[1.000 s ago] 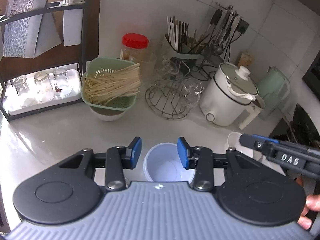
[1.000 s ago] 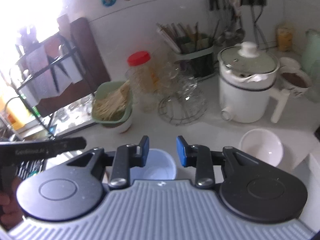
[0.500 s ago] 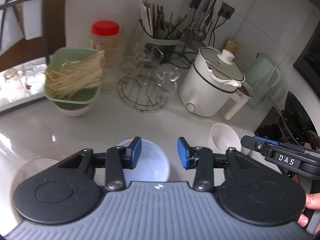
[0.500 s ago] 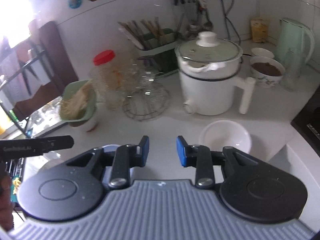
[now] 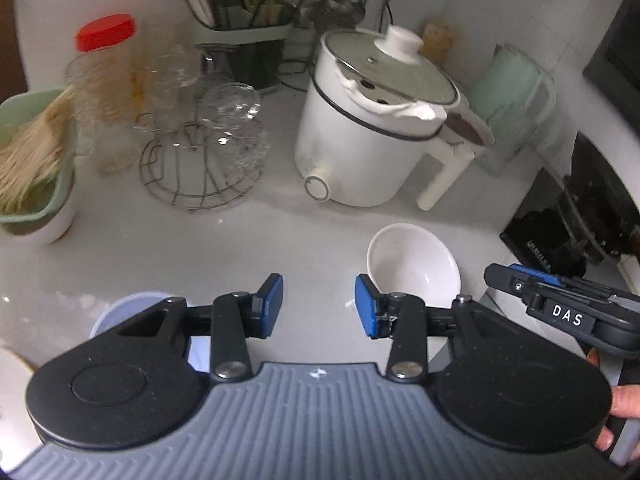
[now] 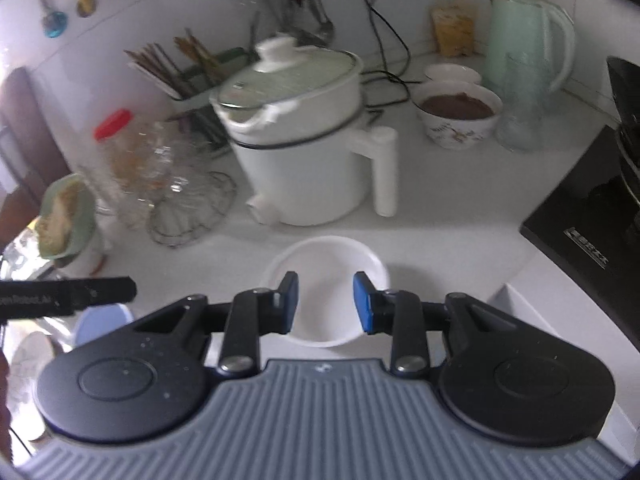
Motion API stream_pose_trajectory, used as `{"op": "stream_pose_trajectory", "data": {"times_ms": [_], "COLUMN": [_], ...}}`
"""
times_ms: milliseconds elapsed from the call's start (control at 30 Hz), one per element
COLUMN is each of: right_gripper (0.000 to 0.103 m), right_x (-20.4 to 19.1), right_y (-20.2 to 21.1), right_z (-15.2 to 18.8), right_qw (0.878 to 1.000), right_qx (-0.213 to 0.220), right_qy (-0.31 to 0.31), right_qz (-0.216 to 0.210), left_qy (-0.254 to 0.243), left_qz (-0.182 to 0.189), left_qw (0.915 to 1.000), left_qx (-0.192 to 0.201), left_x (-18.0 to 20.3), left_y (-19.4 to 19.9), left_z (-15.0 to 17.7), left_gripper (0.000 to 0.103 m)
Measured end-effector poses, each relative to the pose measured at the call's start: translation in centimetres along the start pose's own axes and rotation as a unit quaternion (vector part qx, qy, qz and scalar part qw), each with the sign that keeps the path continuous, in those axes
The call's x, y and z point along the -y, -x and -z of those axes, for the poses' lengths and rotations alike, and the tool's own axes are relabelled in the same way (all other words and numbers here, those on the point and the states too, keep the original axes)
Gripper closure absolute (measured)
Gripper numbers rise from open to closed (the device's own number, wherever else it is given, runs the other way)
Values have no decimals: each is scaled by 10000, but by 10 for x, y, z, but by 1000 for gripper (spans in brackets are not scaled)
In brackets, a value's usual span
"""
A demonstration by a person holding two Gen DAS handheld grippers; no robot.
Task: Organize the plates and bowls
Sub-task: 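Move both grippers to the white ceramic bowl and close on its rim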
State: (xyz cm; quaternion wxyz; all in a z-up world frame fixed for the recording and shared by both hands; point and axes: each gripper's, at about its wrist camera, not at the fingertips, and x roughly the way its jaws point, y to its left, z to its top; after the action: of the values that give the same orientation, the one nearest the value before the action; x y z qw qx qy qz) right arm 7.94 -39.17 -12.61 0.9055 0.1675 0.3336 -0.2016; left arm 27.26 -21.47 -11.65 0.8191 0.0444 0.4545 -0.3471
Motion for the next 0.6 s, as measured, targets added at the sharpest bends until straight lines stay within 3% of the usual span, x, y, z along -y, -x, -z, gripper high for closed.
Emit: {"op": "stream_pose_trajectory", "data": {"times_ms": [133, 233, 433, 600], "right_gripper": [70, 61, 61, 61], "right_x": [21, 32, 47, 58], "right_y": [-17, -30, -57, -79], "right_z": [1, 1, -1, 0], "right_qw": [9998, 9996, 9985, 9971], "right_qx": [-132, -227, -431, -632], "right_qy": [-89, -142, -299, -399], "right_qz": [85, 91, -126, -156], "left_qy": [-1, -3, 115, 217], "left_qz": [-4, 88, 276, 200], "left_qw": [9999, 9994, 9971, 9958], "left_qx": [-168, -331, -699, -862], "left_x": [13, 21, 34, 42], "left_y": [-28, -49, -93, -117], "left_z": [-7, -8, -9, -12], "left_gripper": [43, 42, 42, 43]}}
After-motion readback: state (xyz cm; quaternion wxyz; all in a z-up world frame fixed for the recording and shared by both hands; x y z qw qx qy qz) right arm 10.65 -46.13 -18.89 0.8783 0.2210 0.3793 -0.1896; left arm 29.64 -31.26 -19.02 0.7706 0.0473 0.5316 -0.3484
